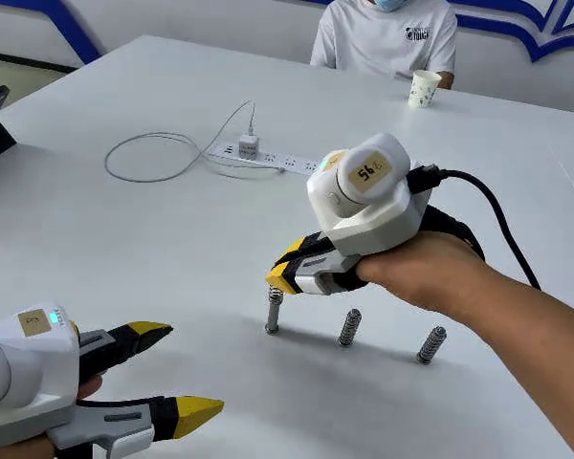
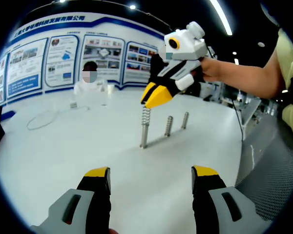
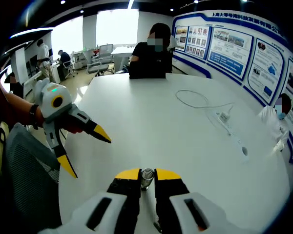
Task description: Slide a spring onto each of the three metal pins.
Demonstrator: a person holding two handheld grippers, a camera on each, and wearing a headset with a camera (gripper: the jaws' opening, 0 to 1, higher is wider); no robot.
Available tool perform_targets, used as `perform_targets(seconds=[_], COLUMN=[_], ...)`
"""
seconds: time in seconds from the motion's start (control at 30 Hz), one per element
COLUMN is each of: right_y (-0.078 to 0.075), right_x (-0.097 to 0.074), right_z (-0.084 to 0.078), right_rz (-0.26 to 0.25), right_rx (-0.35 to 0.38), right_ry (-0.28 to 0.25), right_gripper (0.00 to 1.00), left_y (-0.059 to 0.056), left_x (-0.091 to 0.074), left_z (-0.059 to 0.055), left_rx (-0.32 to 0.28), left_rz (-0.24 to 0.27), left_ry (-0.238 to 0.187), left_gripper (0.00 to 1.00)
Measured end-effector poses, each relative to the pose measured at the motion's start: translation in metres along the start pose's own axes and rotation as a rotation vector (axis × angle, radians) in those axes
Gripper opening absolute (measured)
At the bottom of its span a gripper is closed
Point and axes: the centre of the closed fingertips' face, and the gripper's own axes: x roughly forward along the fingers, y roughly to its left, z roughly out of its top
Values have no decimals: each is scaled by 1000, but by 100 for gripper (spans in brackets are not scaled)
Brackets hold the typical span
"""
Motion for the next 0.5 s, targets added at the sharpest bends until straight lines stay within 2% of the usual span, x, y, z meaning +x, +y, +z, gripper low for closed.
perform_targets(seconds=[0.5], right_y=[1], right_x=[6], right_z=[-9], right_rz=[8], right_rx=[8], right_ry=[24], right_gripper=[12], left_y=[0], left_x=[2], left_z=[-1], left_rx=[-4], left_rz=[-1], left_ry=[0], left_gripper=[69])
